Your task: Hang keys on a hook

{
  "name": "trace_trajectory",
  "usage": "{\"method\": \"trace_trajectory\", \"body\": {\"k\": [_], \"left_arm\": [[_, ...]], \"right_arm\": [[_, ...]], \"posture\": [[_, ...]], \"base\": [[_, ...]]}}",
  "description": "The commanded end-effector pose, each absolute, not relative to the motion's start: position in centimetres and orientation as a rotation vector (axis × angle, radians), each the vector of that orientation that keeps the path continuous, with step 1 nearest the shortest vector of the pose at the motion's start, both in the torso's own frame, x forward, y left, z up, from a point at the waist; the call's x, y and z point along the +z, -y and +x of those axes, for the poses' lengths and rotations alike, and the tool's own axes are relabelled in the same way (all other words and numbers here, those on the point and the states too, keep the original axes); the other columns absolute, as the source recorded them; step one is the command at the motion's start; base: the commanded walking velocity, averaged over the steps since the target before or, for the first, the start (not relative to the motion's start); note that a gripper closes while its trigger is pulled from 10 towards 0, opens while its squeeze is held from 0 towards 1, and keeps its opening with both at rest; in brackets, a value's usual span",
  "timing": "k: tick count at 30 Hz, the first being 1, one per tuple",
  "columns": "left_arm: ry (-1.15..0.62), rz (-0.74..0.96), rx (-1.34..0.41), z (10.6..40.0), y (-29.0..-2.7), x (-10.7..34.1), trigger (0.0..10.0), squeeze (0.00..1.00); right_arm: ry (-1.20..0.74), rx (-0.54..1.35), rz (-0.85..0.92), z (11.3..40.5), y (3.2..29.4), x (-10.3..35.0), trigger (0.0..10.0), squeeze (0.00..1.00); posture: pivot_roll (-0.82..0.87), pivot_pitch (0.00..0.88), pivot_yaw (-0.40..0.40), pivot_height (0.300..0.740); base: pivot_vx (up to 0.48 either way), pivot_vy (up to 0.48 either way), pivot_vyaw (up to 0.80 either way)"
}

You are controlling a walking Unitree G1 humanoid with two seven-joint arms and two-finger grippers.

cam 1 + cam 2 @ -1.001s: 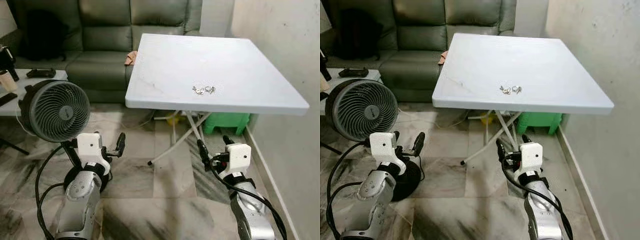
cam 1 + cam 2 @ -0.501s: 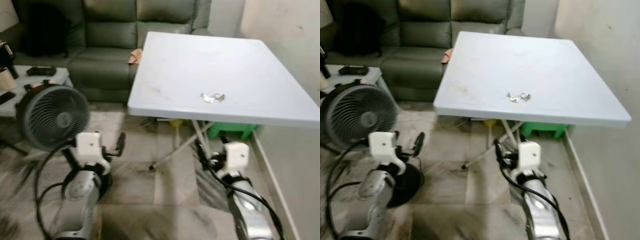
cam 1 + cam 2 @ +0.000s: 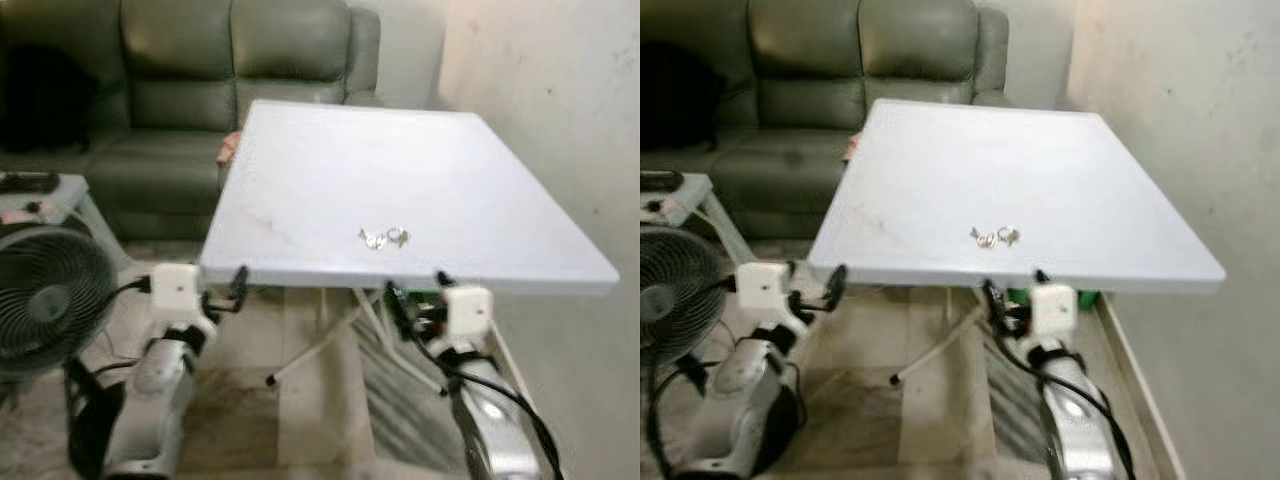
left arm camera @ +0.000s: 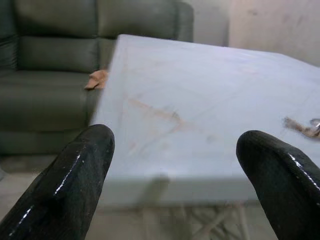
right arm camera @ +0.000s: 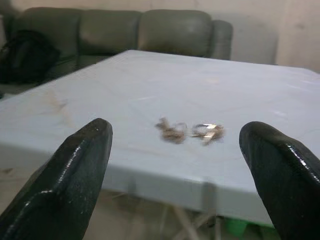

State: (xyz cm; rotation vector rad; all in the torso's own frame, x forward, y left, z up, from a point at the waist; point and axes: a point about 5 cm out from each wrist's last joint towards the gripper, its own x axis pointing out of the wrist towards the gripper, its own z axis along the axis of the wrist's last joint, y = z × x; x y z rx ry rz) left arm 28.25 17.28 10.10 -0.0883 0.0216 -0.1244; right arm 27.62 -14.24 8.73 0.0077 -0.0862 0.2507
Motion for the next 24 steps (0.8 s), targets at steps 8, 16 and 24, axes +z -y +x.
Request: {"method": "trace_trajectory", "body": {"k": [8,16,24], "left_arm": [[-0.019,-0.097,-0.160,28.53,-16.32,10.31,10.0,0.00],[0.006,-0.089,-0.158,28.46,-15.96,10.54,10.0,0.00],[0.009,-0.086,-0.165,28.37,-15.58,10.52,10.0,0.00]], "right_arm": [[0.080,0.218,0.001,27.49,15.28,8.57,10.0,0.00],[0.079,0.220,0.000,27.48,15.30,8.57,10.0,0.00],[0.075,0.225,-0.009,27.40,15.43,8.50,10.0,0.00]], "posture": [[-0.02,0.000,-0.016,0.740],[-0.02,0.000,-0.017,0.740],[-0.02,0.000,-0.020,0.740]], "base": [[0.447,0.000,0.00],[0.240,0.000,0.00],[0.000,0.000,0.00]]}}
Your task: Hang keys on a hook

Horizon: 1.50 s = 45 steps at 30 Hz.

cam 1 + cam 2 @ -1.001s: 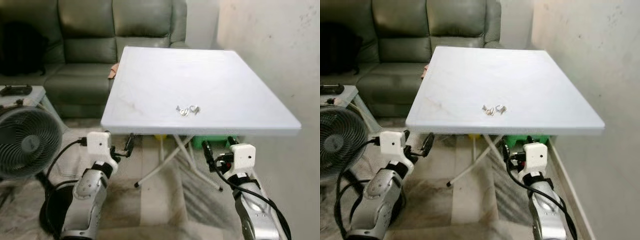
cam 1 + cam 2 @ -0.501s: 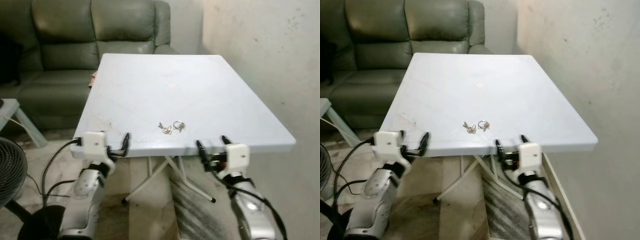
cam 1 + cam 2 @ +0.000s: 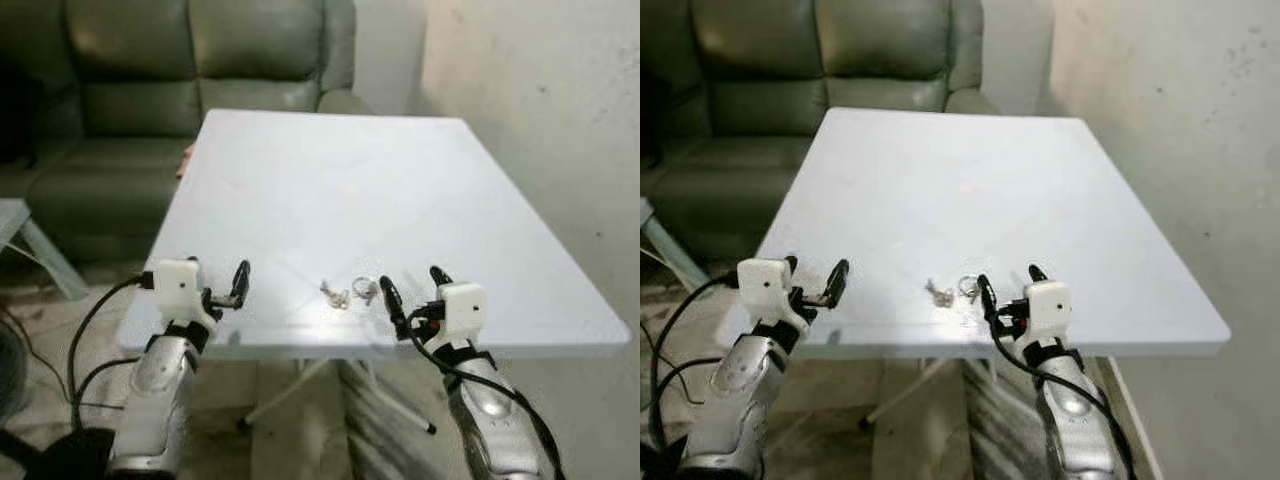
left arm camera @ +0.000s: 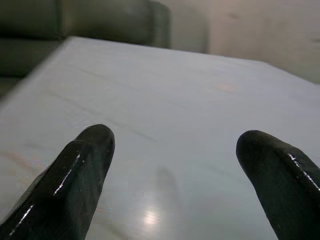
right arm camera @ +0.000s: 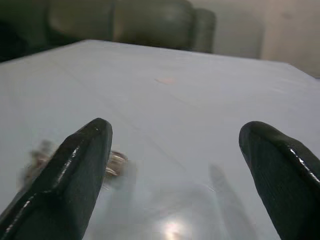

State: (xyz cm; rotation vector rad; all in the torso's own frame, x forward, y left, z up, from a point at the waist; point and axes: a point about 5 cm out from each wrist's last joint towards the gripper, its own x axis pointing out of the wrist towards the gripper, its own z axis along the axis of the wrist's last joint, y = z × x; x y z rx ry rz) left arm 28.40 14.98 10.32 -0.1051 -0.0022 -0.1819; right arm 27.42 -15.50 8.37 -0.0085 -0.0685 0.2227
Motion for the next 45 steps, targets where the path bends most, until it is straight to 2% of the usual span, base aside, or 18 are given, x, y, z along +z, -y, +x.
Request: {"method": "trace_trajectory", "body": {"k": [1,45], "left_arm": [[0.009,-0.086,-0.166,28.34,-15.50,10.52,10.0,0.00],[0.023,-0.071,-0.174,28.92,-15.12,10.76,10.0,0.00]], "right_arm": [[0.073,0.224,-0.011,27.37,15.48,8.50,10.0,0.00],[0.071,0.222,-0.021,27.28,15.54,8.56,10.0,0.00]], "posture": [[-0.02,0.000,-0.024,0.740],[-0.06,0.000,-0.018,0.740]], "base": [[0.000,0.000,0.00],[0.000,0.000,0.00]]}}
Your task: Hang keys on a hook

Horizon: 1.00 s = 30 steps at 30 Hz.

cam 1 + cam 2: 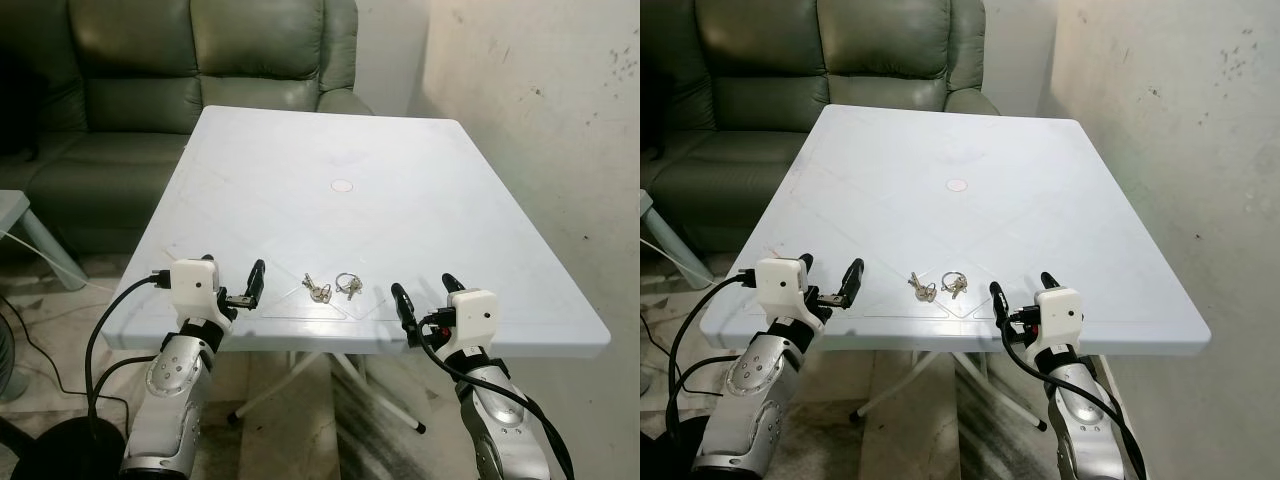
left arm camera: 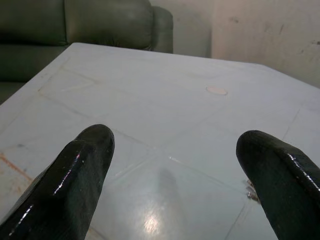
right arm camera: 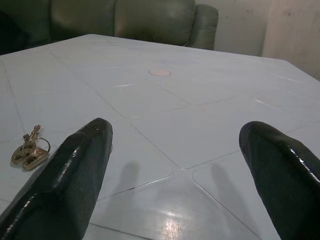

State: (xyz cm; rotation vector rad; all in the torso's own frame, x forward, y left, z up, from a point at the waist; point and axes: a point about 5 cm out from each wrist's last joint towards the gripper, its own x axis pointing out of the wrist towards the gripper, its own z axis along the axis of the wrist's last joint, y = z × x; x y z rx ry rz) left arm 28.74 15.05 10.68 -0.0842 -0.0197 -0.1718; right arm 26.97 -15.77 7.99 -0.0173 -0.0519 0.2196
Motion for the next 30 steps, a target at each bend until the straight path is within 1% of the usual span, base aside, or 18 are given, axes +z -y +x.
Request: {"method": "trace_trajectory", "body": {"k": [1,10,17,23,30], "left_arm": [[0.023,-0.071,-0.175,28.9,-15.1,10.8,10.0,0.00],[0.031,-0.068,-0.175,29.3,-15.2,11.0,10.0,0.00],[0.025,-0.054,-0.220,29.5,-15.2,11.0,10.0,0.00],[0.034,-0.019,-0.343,29.1,-13.8,11.1,10.0,0.00],[0.001,-0.013,-0.426,28.1,-12.1,9.9,10.0,0.00]], "right_arm": [[0.072,0.222,-0.020,27.3,15.5,8.6,10.0,0.00],[0.077,0.223,-0.019,27.5,15.4,8.7,10.0,0.00],[0.082,0.225,-0.016,27.8,15.2,8.9,10.0,0.00],[0.077,0.236,-0.022,28.3,15.2,9.0,10.0,0.00],[0.080,0.272,-0.041,29.3,15.2,9.7,10.0,0.00]], "posture": [[-0.06,0.000,-0.018,0.740],[-0.06,0.000,-0.016,0.740],[-0.05,0.000,-0.006,0.740],[-0.03,0.000,-0.016,0.740],[-0.03,0.000,-0.027,0.740]], "base": [[0.000,0.000,0.00],[0.000,0.000,0.00],[0.000,0.000,0.00],[0.000,0.000,0.00],[0.000,0.000,0.00]]}}
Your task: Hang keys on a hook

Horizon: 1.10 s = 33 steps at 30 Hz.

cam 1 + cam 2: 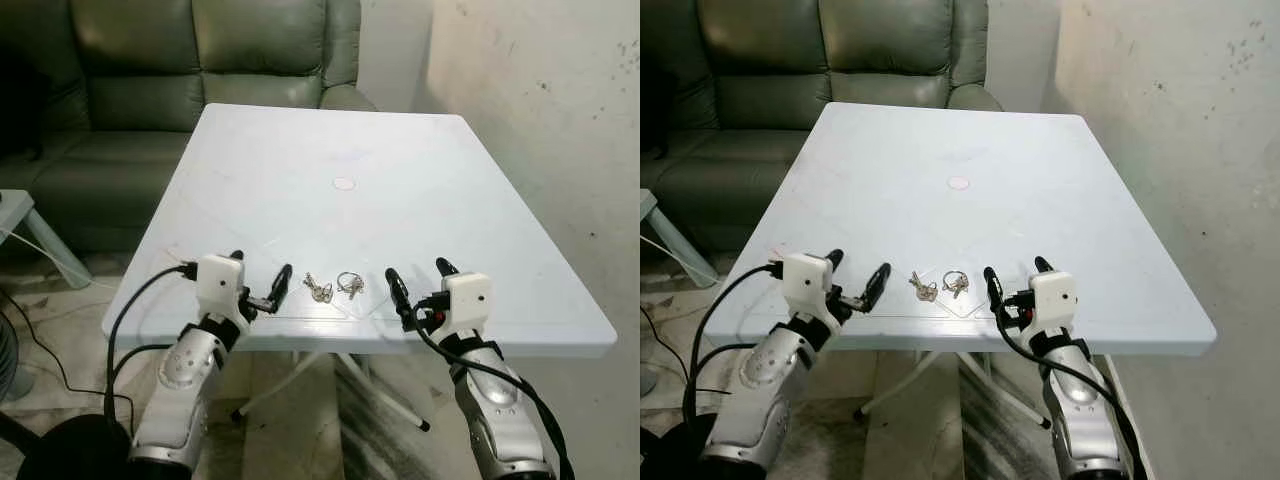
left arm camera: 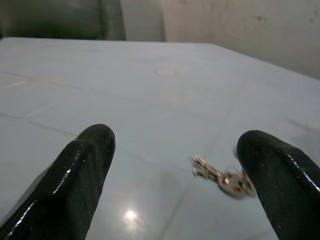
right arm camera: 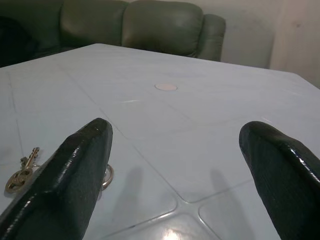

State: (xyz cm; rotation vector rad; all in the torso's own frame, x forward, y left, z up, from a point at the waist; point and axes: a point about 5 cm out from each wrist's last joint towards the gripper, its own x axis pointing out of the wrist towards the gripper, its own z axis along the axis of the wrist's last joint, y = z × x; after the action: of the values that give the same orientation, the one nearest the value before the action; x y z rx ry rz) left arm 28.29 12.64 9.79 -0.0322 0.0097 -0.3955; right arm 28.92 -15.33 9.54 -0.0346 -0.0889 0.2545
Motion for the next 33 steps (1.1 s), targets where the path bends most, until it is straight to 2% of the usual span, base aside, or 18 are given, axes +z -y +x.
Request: {"method": "trace_trajectory", "body": {"k": [1,6,17,33], "left_arm": [[-0.001,-0.011,-0.442,27.9,-11.6,9.7,10.0,0.00],[-0.020,-0.011,-0.486,26.9,-10.3,9.0,10.0,0.00],[-0.016,-0.002,-0.466,26.1,-9.9,8.8,10.0,0.00],[-0.018,0.010,-0.442,25.7,-10.0,9.0,10.0,0.00]], "right_arm": [[0.079,0.283,-0.047,29.5,15.2,9.8,10.0,0.00],[0.073,0.324,-0.070,30.4,15.2,10.3,10.0,0.00],[-0.031,0.481,-0.052,31.7,13.9,9.9,10.0,0.00],[-0.122,0.483,-0.008,34.1,12.8,9.3,10.0,0.00]], "posture": [[-0.03,0.000,-0.029,0.740],[-0.03,0.000,-0.039,0.740],[0.00,0.000,-0.063,0.740],[0.01,0.000,-0.065,0.740]], "base": [[0.000,0.000,0.00],[0.000,0.000,0.00],[0.000,0.000,0.00],[0.000,0.000,0.00]]}}
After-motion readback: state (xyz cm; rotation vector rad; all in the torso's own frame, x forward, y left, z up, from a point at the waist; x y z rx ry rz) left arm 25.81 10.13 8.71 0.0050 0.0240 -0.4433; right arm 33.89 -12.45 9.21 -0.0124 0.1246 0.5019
